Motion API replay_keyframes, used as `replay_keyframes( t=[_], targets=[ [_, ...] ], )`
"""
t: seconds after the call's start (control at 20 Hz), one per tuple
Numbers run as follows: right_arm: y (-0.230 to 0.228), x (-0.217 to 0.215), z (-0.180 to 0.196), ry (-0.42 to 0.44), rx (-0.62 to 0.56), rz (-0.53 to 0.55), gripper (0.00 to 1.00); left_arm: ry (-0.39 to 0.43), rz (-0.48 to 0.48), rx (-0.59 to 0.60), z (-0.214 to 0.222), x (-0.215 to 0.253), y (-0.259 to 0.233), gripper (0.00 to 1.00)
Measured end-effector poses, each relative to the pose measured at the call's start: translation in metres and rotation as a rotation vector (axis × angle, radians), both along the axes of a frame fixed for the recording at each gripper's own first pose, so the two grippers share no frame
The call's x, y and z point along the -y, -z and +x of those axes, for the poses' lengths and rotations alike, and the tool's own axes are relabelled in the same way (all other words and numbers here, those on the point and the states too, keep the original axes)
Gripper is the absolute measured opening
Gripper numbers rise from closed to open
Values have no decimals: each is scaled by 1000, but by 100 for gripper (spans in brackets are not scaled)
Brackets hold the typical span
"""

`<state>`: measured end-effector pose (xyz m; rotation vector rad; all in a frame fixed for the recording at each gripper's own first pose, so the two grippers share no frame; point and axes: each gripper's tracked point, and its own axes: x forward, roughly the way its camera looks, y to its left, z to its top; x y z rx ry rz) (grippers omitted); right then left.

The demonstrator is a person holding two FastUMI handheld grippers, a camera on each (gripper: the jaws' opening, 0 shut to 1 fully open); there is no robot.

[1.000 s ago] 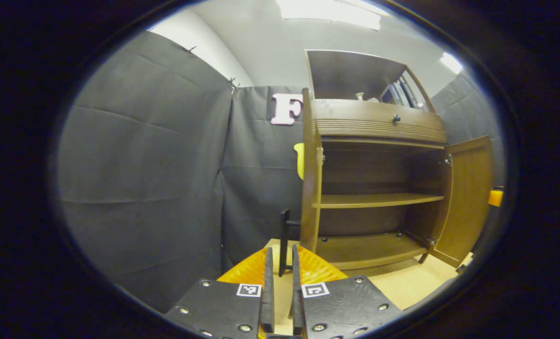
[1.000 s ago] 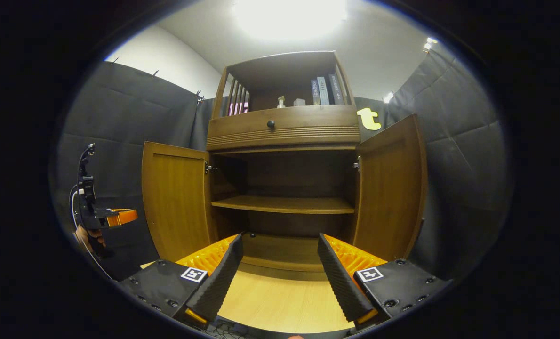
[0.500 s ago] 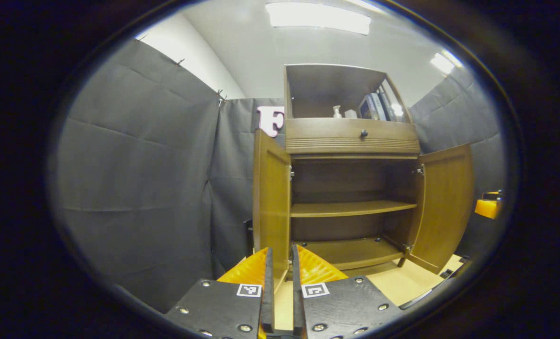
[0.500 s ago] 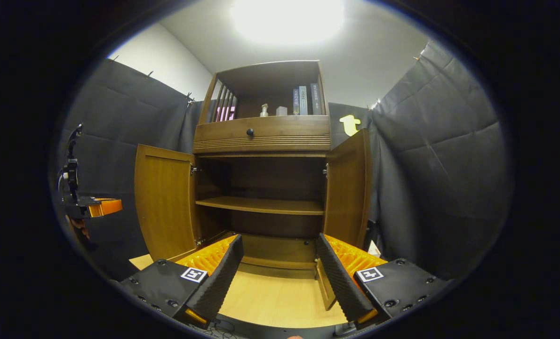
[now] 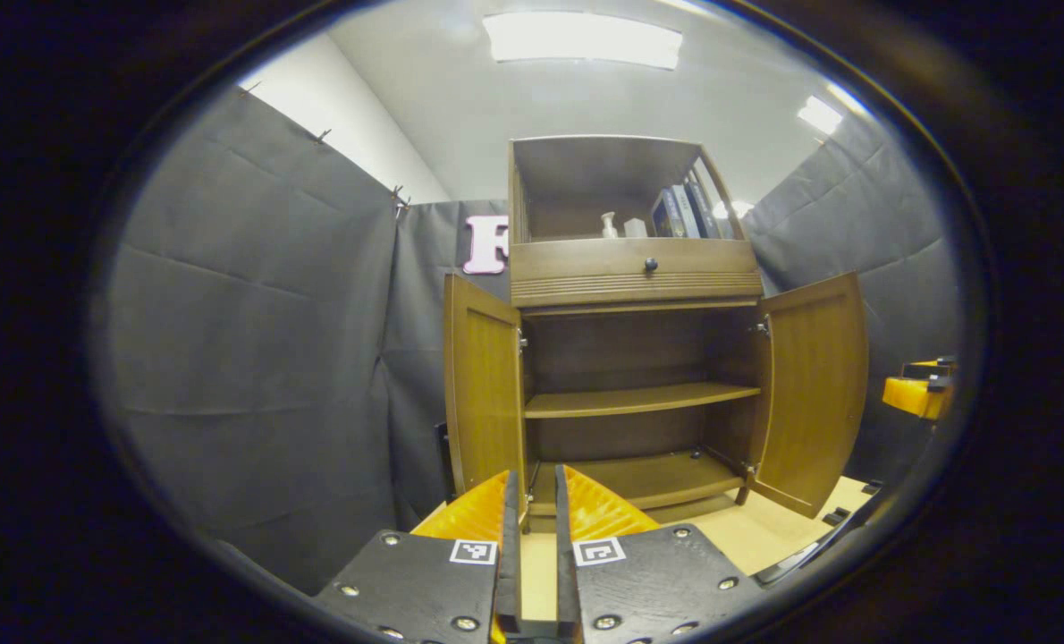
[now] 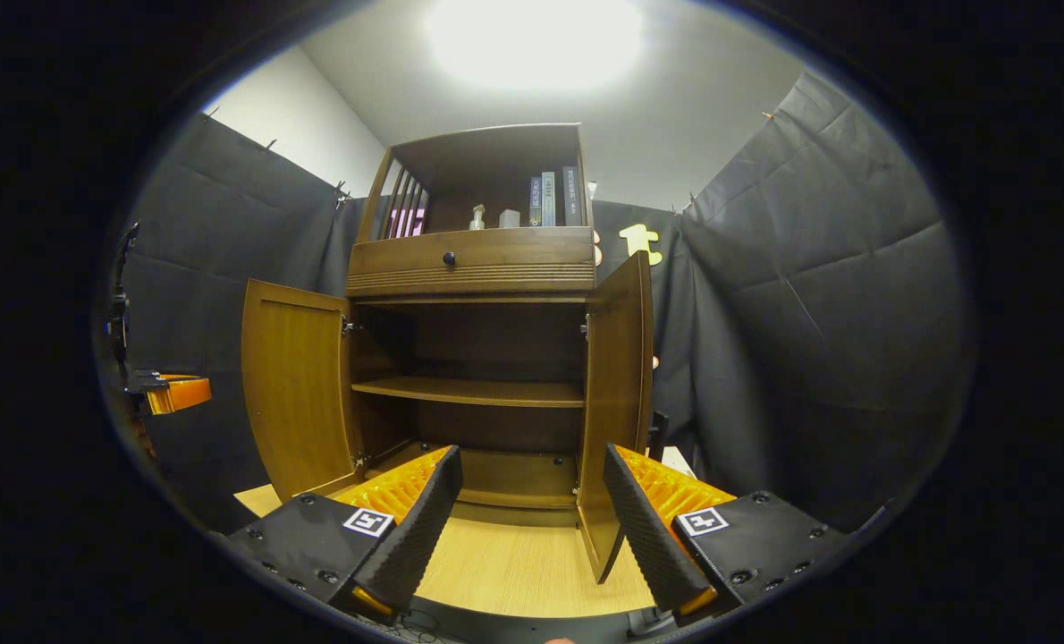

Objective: Open the right door of the double-door shoe cabinet with the right hand, and open the left door with the left hand.

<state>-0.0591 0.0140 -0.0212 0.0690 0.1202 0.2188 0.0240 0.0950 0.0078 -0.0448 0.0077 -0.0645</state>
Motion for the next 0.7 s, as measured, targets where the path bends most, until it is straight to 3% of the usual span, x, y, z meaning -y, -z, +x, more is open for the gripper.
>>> replay_keyframes(
  t=[0.25, 0.4, 0.7],
  targets=[
    [-4, 1, 0, 4, 4, 2, 99, -25, -19, -7, -4, -5, 3, 19],
    [-4, 0, 0, 4, 0, 6, 96, -45, -22, -10, -8, -12, 3, 40],
    [-7, 0, 1, 6, 2, 8, 99, -76, -12, -2, -8, -22, 0, 40]
  ],
)
